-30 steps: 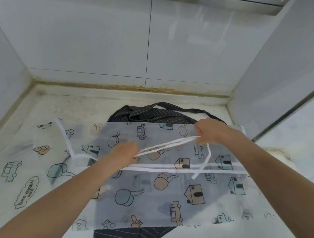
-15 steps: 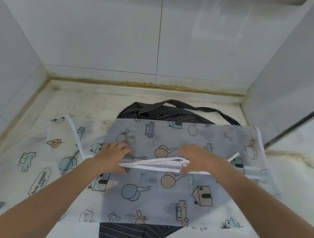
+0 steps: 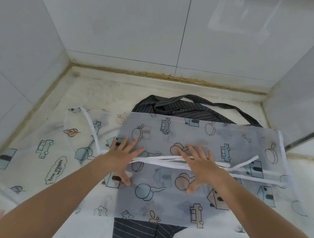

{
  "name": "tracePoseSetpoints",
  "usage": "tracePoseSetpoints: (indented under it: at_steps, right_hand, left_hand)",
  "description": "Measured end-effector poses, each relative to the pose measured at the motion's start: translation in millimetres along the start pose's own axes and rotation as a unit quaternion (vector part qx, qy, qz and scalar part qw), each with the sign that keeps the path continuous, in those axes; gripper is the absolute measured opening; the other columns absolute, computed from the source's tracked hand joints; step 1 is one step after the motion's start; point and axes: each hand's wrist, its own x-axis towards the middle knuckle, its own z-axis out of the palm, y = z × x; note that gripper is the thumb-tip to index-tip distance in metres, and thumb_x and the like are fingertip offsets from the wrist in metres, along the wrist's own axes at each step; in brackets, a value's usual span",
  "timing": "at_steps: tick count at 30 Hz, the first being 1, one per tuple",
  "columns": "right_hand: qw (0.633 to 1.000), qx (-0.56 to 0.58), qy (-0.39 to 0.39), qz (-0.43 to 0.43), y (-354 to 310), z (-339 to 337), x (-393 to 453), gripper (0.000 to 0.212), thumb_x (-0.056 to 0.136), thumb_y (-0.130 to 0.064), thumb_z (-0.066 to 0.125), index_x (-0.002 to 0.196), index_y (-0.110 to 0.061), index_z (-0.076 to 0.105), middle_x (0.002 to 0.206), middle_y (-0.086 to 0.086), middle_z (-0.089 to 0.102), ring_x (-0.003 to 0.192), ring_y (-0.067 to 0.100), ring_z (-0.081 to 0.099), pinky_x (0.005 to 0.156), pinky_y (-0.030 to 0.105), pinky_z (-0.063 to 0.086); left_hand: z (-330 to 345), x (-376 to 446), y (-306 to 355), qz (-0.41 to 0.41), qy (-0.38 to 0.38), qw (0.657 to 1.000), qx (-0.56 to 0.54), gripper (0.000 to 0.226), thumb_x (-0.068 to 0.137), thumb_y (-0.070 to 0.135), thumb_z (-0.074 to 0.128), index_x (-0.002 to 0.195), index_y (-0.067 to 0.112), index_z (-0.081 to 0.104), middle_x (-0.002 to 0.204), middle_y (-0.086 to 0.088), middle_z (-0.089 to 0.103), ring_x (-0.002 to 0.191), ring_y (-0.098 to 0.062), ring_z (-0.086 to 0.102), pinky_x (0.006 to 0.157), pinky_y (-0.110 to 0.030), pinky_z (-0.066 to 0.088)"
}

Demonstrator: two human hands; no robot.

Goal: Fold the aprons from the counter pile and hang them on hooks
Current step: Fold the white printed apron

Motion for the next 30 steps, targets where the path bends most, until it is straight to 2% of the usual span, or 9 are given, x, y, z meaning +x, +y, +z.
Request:
tracePoseSetpoints:
  at_steps: [6,10,12,17,19,21,24,27,30]
  right_hand:
    - [0.999,-0.017,-0.035,0.015,-1,-2,2,0.137,0.061,-0.059,0.077,0.146,-0.024,-0.024,0.153,0.012,-0.029,0.140,0.039,-0.023,0.110,0.061,-0.005]
    - [0.997,-0.041,-0.047,0.036,7,-14,-1,0.129,0.066,-0.060,0.072,0.148,-0.020,-0.020,0.153,0.014,-0.026,0.139,0.038,-0.025,0.109,0.061,-0.010]
    - [0.999,-0.020,-0.016,0.033,7,-30,1,0.120,0.073,-0.059,0.068,0.149,-0.018,-0.015,0.155,0.014,-0.021,0.141,0.037,-0.021,0.111,0.058,-0.007]
    - [0.984,0.040,0.112,-0.135,-66,-57,28,0.087,0.090,-0.049,0.054,0.151,-0.016,0.001,0.159,0.006,-0.006,0.146,0.025,-0.007,0.117,0.045,0.001]
    - [0.976,0.032,0.128,-0.172,-103,-49,36,0.068,0.098,-0.041,0.042,0.151,-0.015,0.009,0.159,0.004,-0.001,0.146,0.021,-0.002,0.116,0.044,0.004]
    - [0.974,0.009,0.142,-0.176,-123,-36,43,0.053,0.101,-0.035,0.032,0.149,-0.016,0.019,0.158,0.003,0.005,0.145,0.021,0.002,0.115,0.047,0.007]
    - [0.969,-0.027,0.192,-0.150,-113,-25,47,0.046,0.098,-0.021,0.041,0.143,-0.016,0.032,0.153,0.009,0.017,0.141,0.025,0.014,0.114,0.046,0.015]
    - [0.975,-0.009,0.208,-0.074,-85,-23,46,0.037,0.096,-0.016,0.044,0.132,-0.013,0.044,0.138,0.007,0.034,0.129,0.026,0.030,0.109,0.039,0.024]
    - [0.977,0.045,0.208,-0.012,-70,-29,44,0.029,0.099,-0.022,0.040,0.124,-0.013,0.050,0.128,0.006,0.040,0.120,0.023,0.037,0.105,0.036,0.030]
  left_hand:
    - [0,8,-4,0.005,-0.017,1.000,0.008,0.135,0.061,0.061,0.077,0.143,0.034,-0.027,0.148,-0.004,-0.038,0.136,-0.035,-0.031,0.110,-0.058,-0.012]
    - [8,-2,-21,0.018,0.058,0.998,-0.024,0.126,0.065,0.067,0.069,0.145,0.032,-0.022,0.150,-0.004,-0.035,0.139,-0.026,-0.030,0.111,-0.054,-0.013]
    - [11,-12,-37,0.008,0.100,0.995,-0.030,0.121,0.066,0.072,0.063,0.147,0.031,-0.016,0.153,-0.002,-0.029,0.142,-0.023,-0.023,0.113,-0.050,-0.011]
    - [25,-39,-65,-0.016,0.191,0.978,-0.082,0.086,0.081,0.066,0.051,0.149,0.022,0.021,0.158,0.002,0.009,0.144,-0.017,0.012,0.116,-0.038,0.009]
    - [25,-44,-58,0.009,0.240,0.970,-0.046,0.075,0.083,0.068,0.032,0.134,0.015,0.049,0.143,-0.006,0.042,0.129,-0.025,0.043,0.105,-0.045,0.035]
    - [30,-43,-57,0.035,0.290,0.956,-0.014,0.062,0.084,0.061,0.032,0.111,0.017,0.066,0.112,-0.004,0.062,0.099,-0.024,0.062,0.082,-0.041,0.051]
    - [32,-43,-61,0.034,0.267,0.951,-0.150,0.035,0.089,0.041,0.056,0.114,0.018,0.064,0.103,0.006,0.057,0.092,-0.013,0.056,0.091,-0.032,0.045]
    - [32,-35,-69,-0.025,0.247,0.913,-0.325,0.011,0.088,0.030,0.063,0.093,0.020,0.066,0.075,0.015,0.056,0.067,0.001,0.052,0.069,-0.019,0.044]
    - [33,-26,-76,-0.074,0.241,0.897,-0.363,0.015,0.089,0.023,0.062,0.075,0.025,0.058,0.065,0.015,0.053,0.061,0.002,0.048,0.055,-0.011,0.031]
